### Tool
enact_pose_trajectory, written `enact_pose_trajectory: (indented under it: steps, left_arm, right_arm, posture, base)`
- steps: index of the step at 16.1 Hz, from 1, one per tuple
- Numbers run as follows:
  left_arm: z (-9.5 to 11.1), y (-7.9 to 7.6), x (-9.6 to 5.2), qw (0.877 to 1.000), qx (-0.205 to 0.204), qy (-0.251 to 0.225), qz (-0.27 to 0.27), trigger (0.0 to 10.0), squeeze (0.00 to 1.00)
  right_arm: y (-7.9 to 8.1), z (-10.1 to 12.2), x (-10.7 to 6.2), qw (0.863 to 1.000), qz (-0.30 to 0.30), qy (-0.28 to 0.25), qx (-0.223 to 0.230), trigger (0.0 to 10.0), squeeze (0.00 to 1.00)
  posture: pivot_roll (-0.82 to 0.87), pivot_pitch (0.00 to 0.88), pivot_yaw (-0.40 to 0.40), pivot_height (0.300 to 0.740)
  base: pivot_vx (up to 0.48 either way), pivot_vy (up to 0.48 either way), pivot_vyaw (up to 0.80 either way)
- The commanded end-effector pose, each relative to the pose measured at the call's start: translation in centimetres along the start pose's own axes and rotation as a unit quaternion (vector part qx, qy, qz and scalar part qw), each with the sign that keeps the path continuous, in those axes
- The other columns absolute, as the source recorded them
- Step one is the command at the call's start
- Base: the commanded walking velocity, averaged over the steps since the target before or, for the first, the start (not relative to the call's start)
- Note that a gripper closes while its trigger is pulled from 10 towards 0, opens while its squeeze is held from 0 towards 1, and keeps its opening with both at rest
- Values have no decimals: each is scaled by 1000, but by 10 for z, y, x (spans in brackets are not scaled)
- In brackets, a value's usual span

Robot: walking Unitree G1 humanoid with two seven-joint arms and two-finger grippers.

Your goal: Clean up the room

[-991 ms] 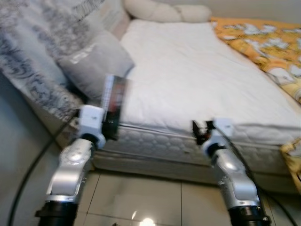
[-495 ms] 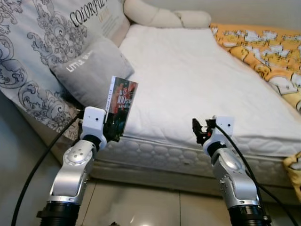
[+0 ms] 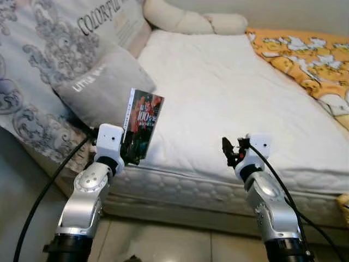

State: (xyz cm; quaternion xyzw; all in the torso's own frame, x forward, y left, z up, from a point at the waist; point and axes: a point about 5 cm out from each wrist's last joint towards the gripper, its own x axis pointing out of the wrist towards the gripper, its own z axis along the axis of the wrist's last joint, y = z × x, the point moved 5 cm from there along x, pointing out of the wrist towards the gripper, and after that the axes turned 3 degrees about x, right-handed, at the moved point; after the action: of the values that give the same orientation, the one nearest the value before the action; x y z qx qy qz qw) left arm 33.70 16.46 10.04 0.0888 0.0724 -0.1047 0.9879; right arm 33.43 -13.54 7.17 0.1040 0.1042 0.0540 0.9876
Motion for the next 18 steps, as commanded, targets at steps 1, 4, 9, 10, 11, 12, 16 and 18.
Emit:
enact_pose_trajectory:
  steps: [1, 4, 9, 10, 11, 12, 16, 18]
  left_arm:
    - [15, 10, 1, 1000, 8, -27, 14, 10000, 0]
    - [15, 10, 3, 999, 6, -28, 14, 10000, 0]
    - [15, 11, 3, 999, 5, -29, 16, 10000, 0]
    - [15, 11, 3, 999, 5, -30, 16, 10000, 0]
    - [16, 11, 3, 999, 5, -30, 16, 10000, 0]
    - [16, 10, 4, 999, 5, -30, 15, 10000, 0]
    - [15, 11, 4, 999, 5, -30, 16, 10000, 0]
    - [16, 10, 4, 999, 5, -31, 16, 10000, 0]
  right_arm:
    - [9, 5, 2, 1000, 12, -8, -3, 10000, 0]
    - [8, 6, 2, 1000, 12, -9, -5, 10000, 0]
    - [9, 5, 1, 1000, 15, -8, -8, 10000, 0]
    - [9, 5, 1, 1000, 15, -8, -8, 10000, 0]
    - [8, 5, 1, 1000, 15, -8, -8, 10000, 0]
    - [8, 6, 2, 1000, 16, -8, -9, 10000, 0]
    - [9, 6, 3, 1000, 17, -7, -9, 10000, 0]
    - [9, 6, 3, 1000, 18, -6, -9, 10000, 0]
  posture:
    - [-57, 0, -15, 740]
    - [-60, 0, -17, 740]
    - [-58, 0, -21, 740]
    - [-58, 0, -21, 740]
    - [-59, 0, -21, 740]
    - [-59, 0, -22, 740]
    - [-57, 0, -26, 740]
    - [-57, 0, -27, 740]
  base:
    - [341, 0, 0]
    - [337, 0, 0]
    - [337, 0, 0]
    - [337, 0, 0]
    - [337, 0, 0]
    - [341, 0, 0]
    - [338, 0, 0]
    - [338, 0, 0]
